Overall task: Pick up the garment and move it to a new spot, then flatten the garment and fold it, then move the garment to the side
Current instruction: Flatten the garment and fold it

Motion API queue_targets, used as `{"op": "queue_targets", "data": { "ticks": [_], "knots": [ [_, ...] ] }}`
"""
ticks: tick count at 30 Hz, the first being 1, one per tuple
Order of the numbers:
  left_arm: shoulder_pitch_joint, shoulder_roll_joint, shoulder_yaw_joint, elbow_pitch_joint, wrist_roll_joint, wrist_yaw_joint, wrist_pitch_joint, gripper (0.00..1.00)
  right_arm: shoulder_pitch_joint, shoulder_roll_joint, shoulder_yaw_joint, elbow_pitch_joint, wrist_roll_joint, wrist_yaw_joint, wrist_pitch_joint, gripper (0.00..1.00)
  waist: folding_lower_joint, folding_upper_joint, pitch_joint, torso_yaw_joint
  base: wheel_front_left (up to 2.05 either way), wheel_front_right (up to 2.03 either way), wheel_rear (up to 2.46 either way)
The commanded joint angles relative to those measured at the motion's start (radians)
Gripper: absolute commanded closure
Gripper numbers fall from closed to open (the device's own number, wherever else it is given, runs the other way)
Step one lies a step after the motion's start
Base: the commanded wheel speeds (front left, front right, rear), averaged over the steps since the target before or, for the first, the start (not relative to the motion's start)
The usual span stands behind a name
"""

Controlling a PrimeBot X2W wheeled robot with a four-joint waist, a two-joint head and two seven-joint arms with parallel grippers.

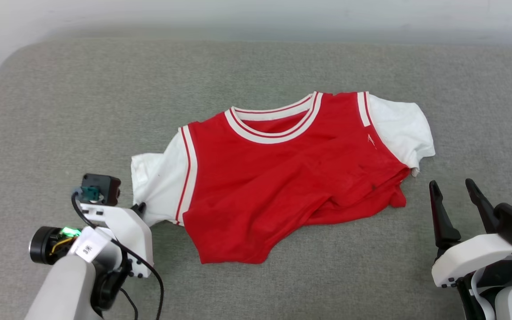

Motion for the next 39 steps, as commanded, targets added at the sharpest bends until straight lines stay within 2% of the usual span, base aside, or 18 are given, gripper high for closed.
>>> {"op": "queue_targets", "data": {
  "ticks": [1,3,6,10,14,21,25,28,29,34,39],
  "knots": [
    [0.009,-0.002,-0.001,-0.009,-0.002,0.002,-0.004,0.97,0.008,0.004,-0.001,0.002,-0.002,-0.001,0.005,0.0,0.0,0.0,-0.012,0.013,0.0,0.0,0.0],
    [0.032,-0.004,-0.005,-0.028,0.008,0.013,-0.022,0.0,0.01,0.004,-0.003,0.01,-0.006,-0.001,0.014,0.0,0.0,0.0,-0.019,0.022,0.0,0.0,0.0],
    [0.048,-0.016,-0.01,-0.053,0.013,0.012,-0.072,0.0,0.002,0.002,-0.012,0.011,-0.009,-0.001,0.029,0.0,0.0,0.0,-0.027,0.037,0.0,0.0,0.0],
    [0.064,-0.025,-0.017,-0.088,0.03,-0.002,-0.193,0.0,-0.024,-0.027,-0.009,-0.001,-0.012,-0.001,0.069,0.0,0.0,0.0,-0.032,0.056,0.0,0.0,0.0],
    [0.078,-0.035,-0.017,-0.133,0.049,-0.016,-0.35,0.0,-0.069,-0.098,0.025,-0.002,-0.008,-0.001,0.178,0.0,0.0,0.0,-0.028,0.078,0.0,0.0,0.0],
    [0.112,-0.057,-0.022,-0.195,0.08,-0.006,-0.55,0.0,-0.256,-0.248,0.06,0.047,0.046,-0.001,0.552,0.0,0.0,0.0,0.009,0.135,0.0,0.0,0.0],
    [0.127,-0.081,-0.019,-0.22,0.045,-0.02,-0.606,0.0,-0.388,-0.321,0.099,0.128,0.067,-0.001,0.786,0.0,0.0,0.0,0.04,0.169,0.0,0.0,0.0],
    [0.13,-0.073,-0.013,-0.227,0.045,-0.027,-0.637,0.0,-0.476,-0.359,0.108,0.201,0.083,-0.001,0.92,0.0,0.0,0.0,0.067,0.2,0.0,0.0,0.0],
    [0.113,-0.067,-0.025,-0.238,0.06,-0.04,-0.662,0.0,-0.542,-0.371,0.091,0.272,0.089,-0.001,1.003,0.0,0.0,0.0,0.094,0.232,0.0,0.0,0.0],
    [0.081,-0.09,-0.045,-0.268,0.097,-0.06,-0.706,0.0,-0.609,-0.388,0.071,0.376,0.045,-0.001,1.075,0.0,0.0,0.0,0.14,0.283,0.0,0.0,0.0],
    [0.07,-0.111,-0.051,-0.267,0.112,-0.07,-0.712,0.0,-0.575,-0.368,0.061,0.434,0.031,-0.001,1.073,0.0,0.0,0.0,0.152,0.293,0.0,0.0,0.0]
  ]
}}
